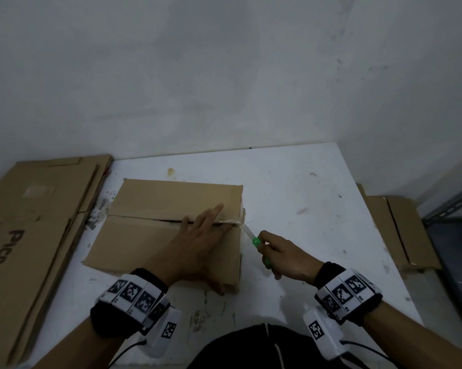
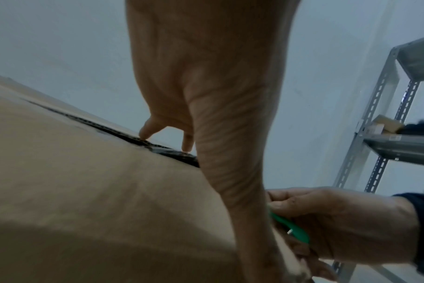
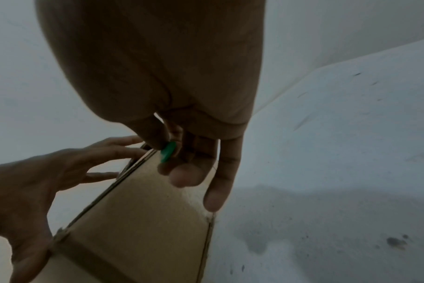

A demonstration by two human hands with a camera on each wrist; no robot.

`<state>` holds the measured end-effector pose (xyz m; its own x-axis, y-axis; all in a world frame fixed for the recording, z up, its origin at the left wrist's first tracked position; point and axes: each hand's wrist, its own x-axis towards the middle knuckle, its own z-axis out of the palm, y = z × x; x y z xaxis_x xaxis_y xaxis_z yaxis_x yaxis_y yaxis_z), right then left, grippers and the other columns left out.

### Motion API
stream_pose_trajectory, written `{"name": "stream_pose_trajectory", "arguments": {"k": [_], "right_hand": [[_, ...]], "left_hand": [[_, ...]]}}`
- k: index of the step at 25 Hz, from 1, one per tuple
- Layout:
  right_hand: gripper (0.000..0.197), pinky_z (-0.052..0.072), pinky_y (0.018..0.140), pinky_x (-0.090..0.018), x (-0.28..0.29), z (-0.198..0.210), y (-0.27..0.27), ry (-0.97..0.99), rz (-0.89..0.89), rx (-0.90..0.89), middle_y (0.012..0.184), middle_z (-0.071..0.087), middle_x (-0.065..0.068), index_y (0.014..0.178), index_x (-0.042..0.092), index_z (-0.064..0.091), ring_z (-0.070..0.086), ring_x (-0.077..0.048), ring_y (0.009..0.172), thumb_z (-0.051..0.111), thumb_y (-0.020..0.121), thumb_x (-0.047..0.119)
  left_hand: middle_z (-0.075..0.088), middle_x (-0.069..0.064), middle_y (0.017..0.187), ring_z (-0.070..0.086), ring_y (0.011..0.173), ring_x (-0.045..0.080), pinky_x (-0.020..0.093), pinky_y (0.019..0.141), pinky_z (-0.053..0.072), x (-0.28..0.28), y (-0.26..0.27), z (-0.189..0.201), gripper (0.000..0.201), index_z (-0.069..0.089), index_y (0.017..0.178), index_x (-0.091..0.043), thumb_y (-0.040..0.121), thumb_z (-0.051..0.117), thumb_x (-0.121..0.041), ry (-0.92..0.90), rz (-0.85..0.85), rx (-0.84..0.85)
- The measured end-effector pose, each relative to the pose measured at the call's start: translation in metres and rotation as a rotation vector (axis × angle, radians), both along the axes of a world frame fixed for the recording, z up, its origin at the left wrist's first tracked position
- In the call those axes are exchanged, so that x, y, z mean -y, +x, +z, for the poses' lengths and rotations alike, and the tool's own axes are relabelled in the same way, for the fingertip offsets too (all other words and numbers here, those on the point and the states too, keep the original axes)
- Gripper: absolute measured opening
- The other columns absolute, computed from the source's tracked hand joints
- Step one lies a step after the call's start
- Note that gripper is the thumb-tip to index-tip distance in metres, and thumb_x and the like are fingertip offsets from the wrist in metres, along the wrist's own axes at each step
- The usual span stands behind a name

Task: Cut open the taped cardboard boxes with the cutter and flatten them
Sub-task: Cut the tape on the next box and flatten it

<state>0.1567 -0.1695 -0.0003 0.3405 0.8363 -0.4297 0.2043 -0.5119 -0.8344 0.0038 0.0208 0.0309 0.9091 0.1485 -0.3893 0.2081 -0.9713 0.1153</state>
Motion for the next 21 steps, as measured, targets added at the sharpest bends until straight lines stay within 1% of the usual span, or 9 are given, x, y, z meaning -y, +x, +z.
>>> {"name": "stream_pose_trajectory", "arguments": {"k": [3, 6, 9, 12, 14, 15, 18, 20, 21], "right_hand": [[0.028, 0.047, 0.058, -0.03, -0.001, 0.002, 0.004, -0.01, 0.027, 0.025, 0.069, 0.049, -0.004, 0.091, 0.013, 0.042, 0.041, -0.017, 0.058, 0.037, 0.106, 0.035], [0.024, 0.049, 0.058, -0.029, -0.01, 0.008, 0.008, -0.041, 0.075, 0.005, 0.067, 0.043, -0.001, 0.092, 0.014, 0.047, 0.038, -0.014, 0.058, 0.039, 0.106, 0.032], [0.02, 0.052, 0.061, -0.032, -0.018, 0.016, 0.006, -0.051, 0.154, -0.024, 0.069, 0.043, 0.001, 0.087, 0.019, 0.053, 0.041, -0.013, 0.06, 0.043, 0.104, 0.026], [0.021, 0.053, 0.063, -0.034, -0.016, 0.015, -0.002, -0.083, 0.31, -0.021, 0.077, 0.05, -0.002, 0.085, 0.021, 0.056, 0.047, -0.016, 0.068, 0.044, 0.102, 0.022], [0.021, 0.054, 0.063, -0.036, -0.007, 0.013, -0.004, -0.111, 0.37, -0.075, 0.081, 0.052, -0.006, 0.084, 0.023, 0.058, 0.049, -0.018, 0.072, 0.045, 0.101, 0.021], [0.023, 0.053, 0.061, -0.035, -0.004, 0.014, -0.003, -0.123, 0.374, -0.11, 0.078, 0.051, -0.006, 0.082, 0.022, 0.059, 0.048, -0.018, 0.07, 0.046, 0.1, 0.019], [0.03, 0.047, 0.054, -0.032, 0.004, 0.021, 0.006, -0.135, 0.271, -0.133, 0.065, 0.042, -0.001, 0.068, 0.017, 0.054, 0.041, -0.015, 0.058, 0.046, 0.096, 0.012], [0.033, 0.042, 0.052, -0.031, 0.004, 0.028, 0.012, -0.108, 0.113, -0.083, 0.06, 0.035, 0.001, 0.058, 0.016, 0.044, 0.034, -0.016, 0.053, 0.045, 0.091, 0.012], [0.033, 0.041, 0.051, -0.03, 0.004, 0.031, 0.015, -0.084, 0.018, -0.05, 0.059, 0.031, 0.001, 0.058, 0.015, 0.039, 0.031, -0.015, 0.052, 0.044, 0.09, 0.014]], "left_hand": [[-0.026, -0.001, 0.162, -0.016, 0.151, 0.024, 0.065, 0.119, 0.008, 0.005, 0.009, 0.01, 0.146, 0.0, 0.158, -0.019, 0.051, 0.081, -0.075, -0.014, 0.002, -0.035], [-0.019, 0.004, 0.163, -0.012, 0.151, 0.027, 0.066, 0.118, 0.013, 0.006, 0.013, 0.011, 0.149, 0.001, 0.156, -0.009, 0.049, 0.081, -0.076, 0.02, -0.002, -0.069], [-0.013, 0.006, 0.163, -0.009, 0.151, 0.027, 0.062, 0.12, 0.012, 0.006, 0.011, 0.011, 0.153, -0.003, 0.155, -0.008, 0.047, 0.08, -0.079, 0.007, 0.008, -0.081], [-0.009, 0.006, 0.163, -0.008, 0.151, 0.026, 0.06, 0.121, 0.011, 0.004, 0.011, 0.01, 0.151, -0.001, 0.155, -0.008, 0.049, 0.08, -0.078, -0.003, 0.012, -0.078], [-0.008, 0.005, 0.163, -0.007, 0.151, 0.025, 0.06, 0.121, 0.01, 0.004, 0.012, 0.008, 0.151, 0.0, 0.155, -0.008, 0.048, 0.08, -0.078, -0.01, 0.013, -0.076], [-0.008, 0.004, 0.162, -0.007, 0.15, 0.025, 0.059, 0.121, 0.01, 0.003, 0.012, 0.008, 0.151, 0.0, 0.155, -0.008, 0.048, 0.08, -0.078, -0.012, 0.011, -0.077], [-0.006, 0.004, 0.162, -0.006, 0.15, 0.024, 0.058, 0.121, 0.01, 0.001, 0.014, 0.006, 0.149, 0.002, 0.155, -0.009, 0.049, 0.079, -0.079, -0.02, -0.001, -0.071], [-0.005, 0.003, 0.163, -0.005, 0.151, 0.023, 0.058, 0.121, 0.01, -0.002, 0.015, 0.005, 0.148, 0.003, 0.155, -0.011, 0.047, 0.077, -0.08, -0.042, -0.001, -0.069], [-0.005, 0.003, 0.163, -0.004, 0.151, 0.023, 0.057, 0.121, 0.01, -0.003, 0.015, 0.004, 0.149, 0.004, 0.156, -0.012, 0.045, 0.074, -0.083, -0.053, 0.001, -0.066]]}}
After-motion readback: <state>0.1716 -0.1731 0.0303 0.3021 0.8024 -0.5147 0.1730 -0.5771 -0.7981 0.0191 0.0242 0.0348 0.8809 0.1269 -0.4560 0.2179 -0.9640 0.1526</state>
